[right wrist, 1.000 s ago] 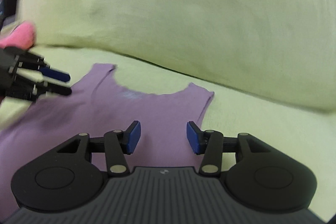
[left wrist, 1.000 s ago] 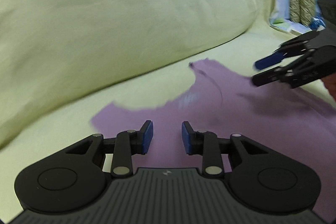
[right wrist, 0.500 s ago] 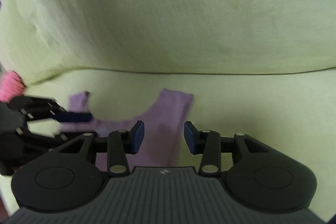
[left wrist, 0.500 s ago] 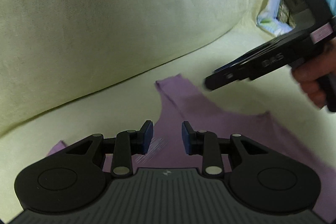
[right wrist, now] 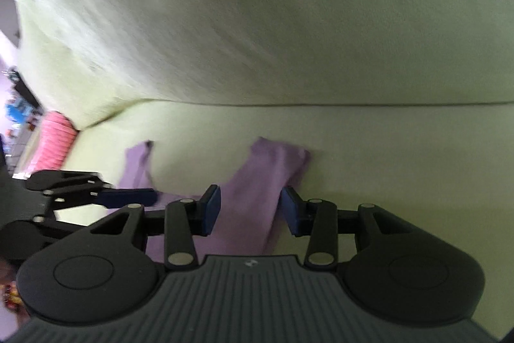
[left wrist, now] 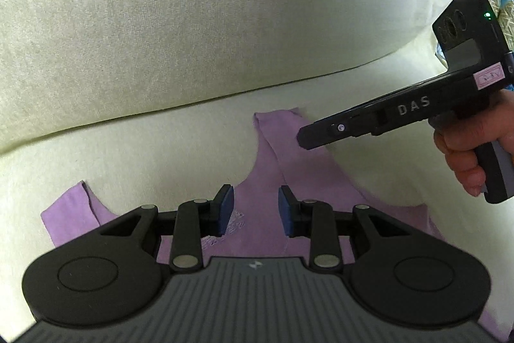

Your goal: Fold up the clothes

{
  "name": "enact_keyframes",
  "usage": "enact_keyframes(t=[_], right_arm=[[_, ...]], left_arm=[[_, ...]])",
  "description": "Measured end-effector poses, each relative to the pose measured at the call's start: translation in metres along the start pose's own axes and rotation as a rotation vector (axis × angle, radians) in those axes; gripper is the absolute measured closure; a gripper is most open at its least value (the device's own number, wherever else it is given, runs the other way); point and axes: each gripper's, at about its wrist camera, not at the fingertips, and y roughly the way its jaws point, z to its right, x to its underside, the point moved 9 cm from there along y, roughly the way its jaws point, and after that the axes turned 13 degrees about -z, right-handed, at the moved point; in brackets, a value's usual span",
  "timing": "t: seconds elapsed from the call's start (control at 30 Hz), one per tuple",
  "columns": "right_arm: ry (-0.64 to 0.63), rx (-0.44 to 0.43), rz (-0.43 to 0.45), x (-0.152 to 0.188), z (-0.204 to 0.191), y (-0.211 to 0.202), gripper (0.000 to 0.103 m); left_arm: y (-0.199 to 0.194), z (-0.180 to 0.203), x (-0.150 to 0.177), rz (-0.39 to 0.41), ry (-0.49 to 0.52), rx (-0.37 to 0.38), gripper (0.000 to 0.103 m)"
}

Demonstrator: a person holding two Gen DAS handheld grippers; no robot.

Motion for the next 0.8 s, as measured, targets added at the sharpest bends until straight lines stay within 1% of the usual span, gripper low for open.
enact_keyframes(t=[0.1,0.2,0.27,0.37,0.43,0.53,0.67,0.8], right_arm=[[0.012,-0.025,-0.012,-0.004,0.005,0.003,0.066],[0.052,-0.022,-0.02,-0.004,0.014,0.005,0.066],[0.078,-0.049,-0.019,-0.002,0.016,0.005,0.066],[0.118,-0.136,-0.026,0.002,0.016,0.007,0.066],[0.111,-0.163,-0.024,0.002,0.016,0.008,0.066],[0.129,-0.189,0.004,-0.005,0.024,0.008,0.066],[0.136,-0.219,0.019,-0.017,0.03,0.01,0.065],[0.155,-0.217,0.064,-0.03,0.041,0.006,0.066]], left_arm=[[0.006,0.0,-0.003,-0.013,-0.004,-0.005,0.066],[0.011,0.001,-0.007,-0.015,-0.01,-0.006,0.066],[0.014,0.002,-0.009,-0.016,-0.012,-0.004,0.066],[0.02,0.004,-0.011,-0.007,-0.011,0.005,0.066],[0.024,0.005,-0.012,-0.001,-0.01,0.012,0.066],[0.029,0.009,-0.013,0.008,-0.007,0.025,0.066],[0.033,0.014,-0.012,0.013,-0.007,0.036,0.066],[0.038,0.022,-0.013,0.019,0.007,0.051,0.066]])
